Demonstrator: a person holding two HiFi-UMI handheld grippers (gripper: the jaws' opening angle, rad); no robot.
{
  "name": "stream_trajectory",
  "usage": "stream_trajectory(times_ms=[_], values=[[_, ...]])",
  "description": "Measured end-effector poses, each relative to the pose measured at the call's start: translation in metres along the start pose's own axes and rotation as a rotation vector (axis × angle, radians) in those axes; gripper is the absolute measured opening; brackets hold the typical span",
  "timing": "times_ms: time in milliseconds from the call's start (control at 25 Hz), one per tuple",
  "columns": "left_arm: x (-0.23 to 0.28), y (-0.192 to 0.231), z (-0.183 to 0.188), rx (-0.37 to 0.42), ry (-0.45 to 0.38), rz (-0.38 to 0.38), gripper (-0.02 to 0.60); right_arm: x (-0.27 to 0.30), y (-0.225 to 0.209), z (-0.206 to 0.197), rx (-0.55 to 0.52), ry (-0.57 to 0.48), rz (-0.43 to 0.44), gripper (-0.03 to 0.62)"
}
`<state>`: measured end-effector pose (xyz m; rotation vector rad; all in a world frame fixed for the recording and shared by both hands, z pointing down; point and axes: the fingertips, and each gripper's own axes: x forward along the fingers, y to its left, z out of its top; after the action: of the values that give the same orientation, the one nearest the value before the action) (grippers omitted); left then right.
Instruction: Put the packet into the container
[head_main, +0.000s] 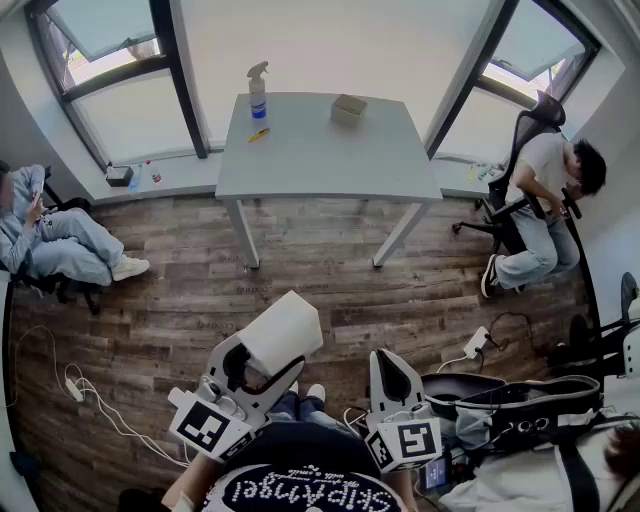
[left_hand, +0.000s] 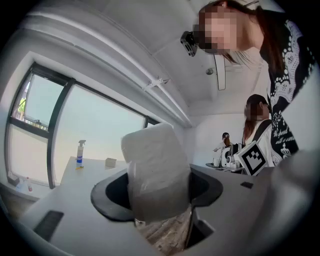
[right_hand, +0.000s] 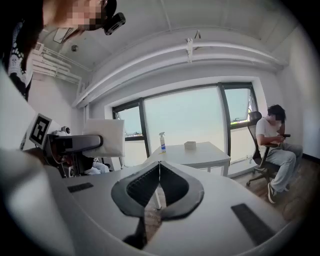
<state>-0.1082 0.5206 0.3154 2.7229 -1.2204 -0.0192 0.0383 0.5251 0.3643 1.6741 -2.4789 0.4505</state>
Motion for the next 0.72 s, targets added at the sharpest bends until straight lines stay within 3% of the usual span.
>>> stream_trajectory(times_ms=[480,720], values=[[0.003,-0.006,0.006,0.016,-0.027,-0.004,0.281,-0.003,-0.004,0.002,-0.004,-0.016,0.022,0.015],[0.002,-0.002,0.018,0.004,-0.056,0.017,0.281,0.004,-0.004,0.009,-0.078,-0.030,0.051,0.015]])
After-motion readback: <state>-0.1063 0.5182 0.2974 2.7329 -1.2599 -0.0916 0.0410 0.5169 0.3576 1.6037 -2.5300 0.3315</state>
